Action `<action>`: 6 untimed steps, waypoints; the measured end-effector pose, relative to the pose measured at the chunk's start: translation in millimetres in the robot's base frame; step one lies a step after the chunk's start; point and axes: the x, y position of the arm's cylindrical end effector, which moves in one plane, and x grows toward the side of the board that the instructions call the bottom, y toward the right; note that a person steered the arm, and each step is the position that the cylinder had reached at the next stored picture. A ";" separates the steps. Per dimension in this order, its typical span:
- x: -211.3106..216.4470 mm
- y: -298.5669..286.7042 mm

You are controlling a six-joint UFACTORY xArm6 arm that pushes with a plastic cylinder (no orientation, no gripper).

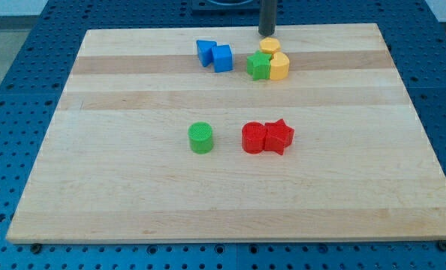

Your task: Push the green star above the red blocks

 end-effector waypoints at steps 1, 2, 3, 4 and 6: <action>16.5 -9.6; 27.7 -12.2; 46.4 -12.2; 73.7 -12.2; 147.7 -12.2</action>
